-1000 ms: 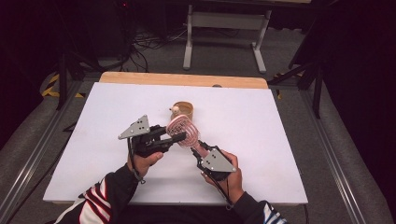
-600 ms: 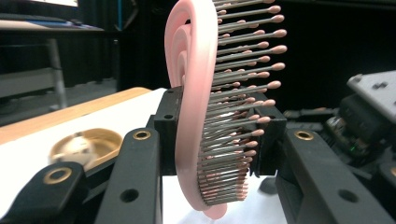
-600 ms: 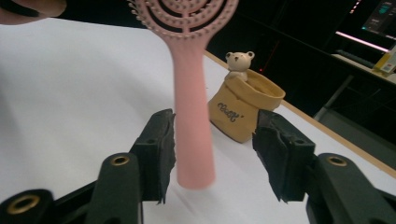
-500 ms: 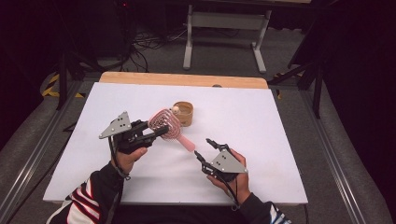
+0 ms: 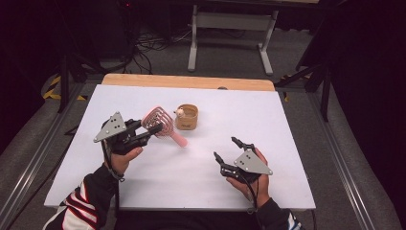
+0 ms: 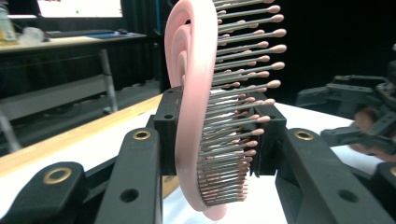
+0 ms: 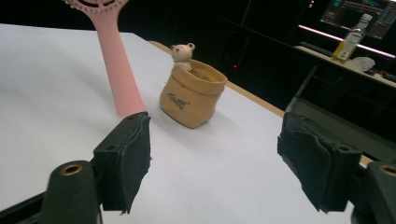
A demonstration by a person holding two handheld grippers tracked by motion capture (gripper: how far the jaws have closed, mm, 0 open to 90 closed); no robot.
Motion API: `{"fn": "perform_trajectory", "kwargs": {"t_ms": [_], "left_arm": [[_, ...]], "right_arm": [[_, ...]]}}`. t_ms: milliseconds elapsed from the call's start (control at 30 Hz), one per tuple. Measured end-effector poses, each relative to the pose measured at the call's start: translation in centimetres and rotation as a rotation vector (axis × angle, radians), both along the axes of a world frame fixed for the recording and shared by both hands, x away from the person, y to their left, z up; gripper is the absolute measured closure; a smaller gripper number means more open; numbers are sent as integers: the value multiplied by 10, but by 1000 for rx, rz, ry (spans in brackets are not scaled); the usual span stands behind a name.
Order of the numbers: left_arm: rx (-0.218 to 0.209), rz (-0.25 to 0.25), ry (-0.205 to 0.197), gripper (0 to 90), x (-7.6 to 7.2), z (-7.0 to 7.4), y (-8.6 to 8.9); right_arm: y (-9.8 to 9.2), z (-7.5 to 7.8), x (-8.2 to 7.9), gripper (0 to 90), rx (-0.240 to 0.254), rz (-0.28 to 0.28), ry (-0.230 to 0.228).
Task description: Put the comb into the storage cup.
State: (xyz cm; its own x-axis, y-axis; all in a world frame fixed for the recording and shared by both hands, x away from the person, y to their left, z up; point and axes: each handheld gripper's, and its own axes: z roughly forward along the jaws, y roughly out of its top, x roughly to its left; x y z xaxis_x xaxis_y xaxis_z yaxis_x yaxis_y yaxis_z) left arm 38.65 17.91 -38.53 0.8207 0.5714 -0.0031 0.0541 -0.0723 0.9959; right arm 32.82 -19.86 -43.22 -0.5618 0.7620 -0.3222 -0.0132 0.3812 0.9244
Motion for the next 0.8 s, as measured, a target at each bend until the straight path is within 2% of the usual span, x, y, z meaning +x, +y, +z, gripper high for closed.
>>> {"fn": "perform_trajectory", "kwargs": {"t_ms": [167, 233, 367, 400, 467, 567, 633, 800], "left_arm": [[-17, 27, -10, 637, 1, 3, 8], [-14, 39, -17, 636, 2, 6, 11], [-43, 56, -27, 637, 3, 11, 20], [-43, 56, -27, 636, 3, 11, 20], [-75, 61, -35, 636, 5, 15, 26], [-101, 61, -35, 637, 8, 20, 30], [-113, 69, -46, 636, 8, 26, 32], [-137, 78, -65, 636, 11, 38, 34]], "right_arm": [[-14, -2, -4, 214, 8, -26, 2], [-18, -3, -5, 207, 5, -26, 16], [-24, -6, -4, 135, 8, -39, 33], [-25, -6, -4, 123, 6, -43, 40], [-25, -8, -2, 120, 9, -47, 44], [-23, -9, -1, 99, 4, -45, 53], [-22, -10, 0, 97, -7, -41, 52], [-20, -11, 1, 95, -28, -70, 42]]}}
